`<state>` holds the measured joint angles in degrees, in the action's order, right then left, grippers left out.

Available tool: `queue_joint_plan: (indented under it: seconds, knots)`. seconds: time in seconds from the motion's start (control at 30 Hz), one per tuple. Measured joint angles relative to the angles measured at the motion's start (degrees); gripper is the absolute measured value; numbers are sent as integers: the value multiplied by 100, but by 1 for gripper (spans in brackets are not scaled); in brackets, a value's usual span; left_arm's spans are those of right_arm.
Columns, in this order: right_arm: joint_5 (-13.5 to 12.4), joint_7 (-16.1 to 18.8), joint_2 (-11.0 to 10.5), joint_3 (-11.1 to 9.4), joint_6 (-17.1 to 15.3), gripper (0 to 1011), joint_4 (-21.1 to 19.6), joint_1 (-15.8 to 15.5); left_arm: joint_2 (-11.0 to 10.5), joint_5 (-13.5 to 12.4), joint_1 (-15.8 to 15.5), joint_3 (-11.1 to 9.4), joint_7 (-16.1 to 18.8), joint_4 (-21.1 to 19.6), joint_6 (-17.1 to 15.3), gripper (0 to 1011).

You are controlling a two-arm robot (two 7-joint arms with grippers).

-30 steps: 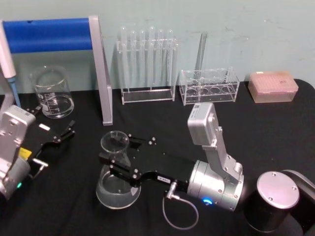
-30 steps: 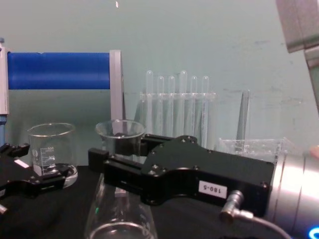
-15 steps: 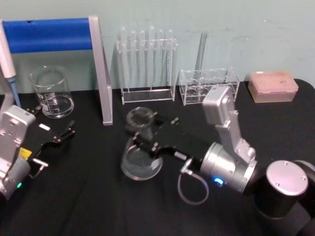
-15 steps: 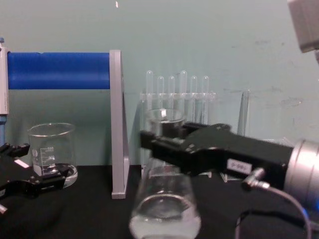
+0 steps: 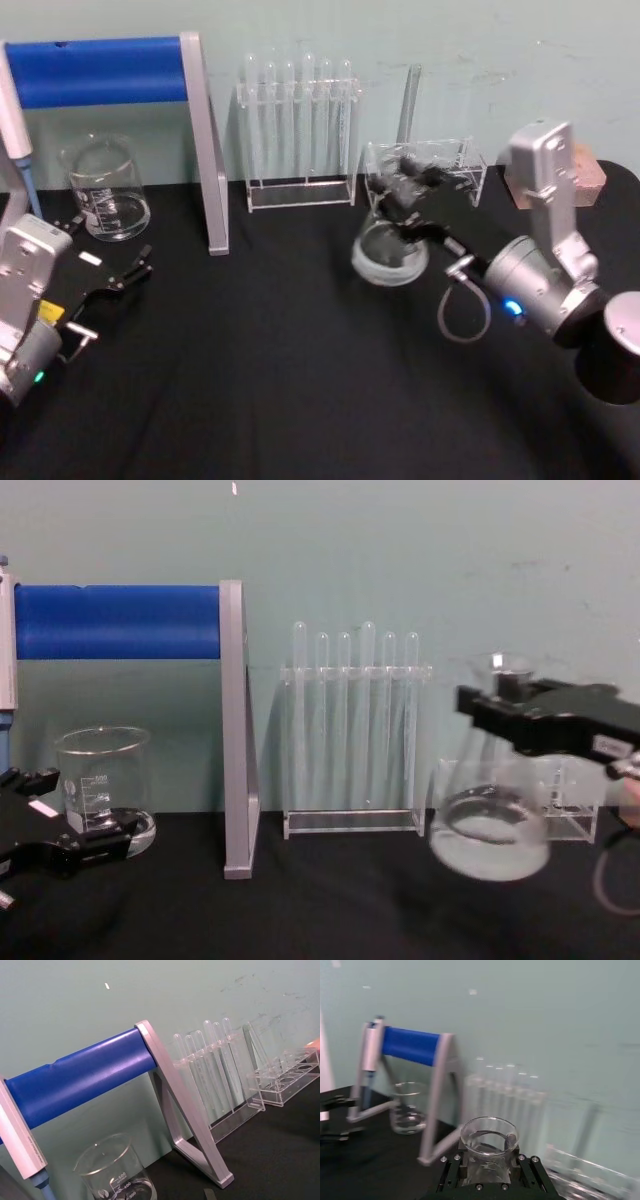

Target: Grasp the erlenmeyer flask with one hand, shake it three times, then place it back.

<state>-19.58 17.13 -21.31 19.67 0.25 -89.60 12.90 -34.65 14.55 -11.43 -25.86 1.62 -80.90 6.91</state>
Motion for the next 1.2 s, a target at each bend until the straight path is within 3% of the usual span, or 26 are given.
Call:
queue_joint_plan:
  seconds: [0.2,0.43,0.63,0.93,1.2]
  knots:
    - [55,-253,14,-382,-3,450,79,-59,0,0,0,0,0,0,0,1001]
    - [131,-336,54,-598,-26,450,102,-120,0,0,0,0,0,0,0,1001]
    - [194,-274,126,-651,-48,450,102,-141,0,0,0,0,0,0,0,1001]
    - [244,100,245,-396,-87,450,17,-143,0,0,0,0,0,0,0,1001]
    - [181,641,271,154,-118,450,-236,-170,0,0,0,0,0,0,0,1001]
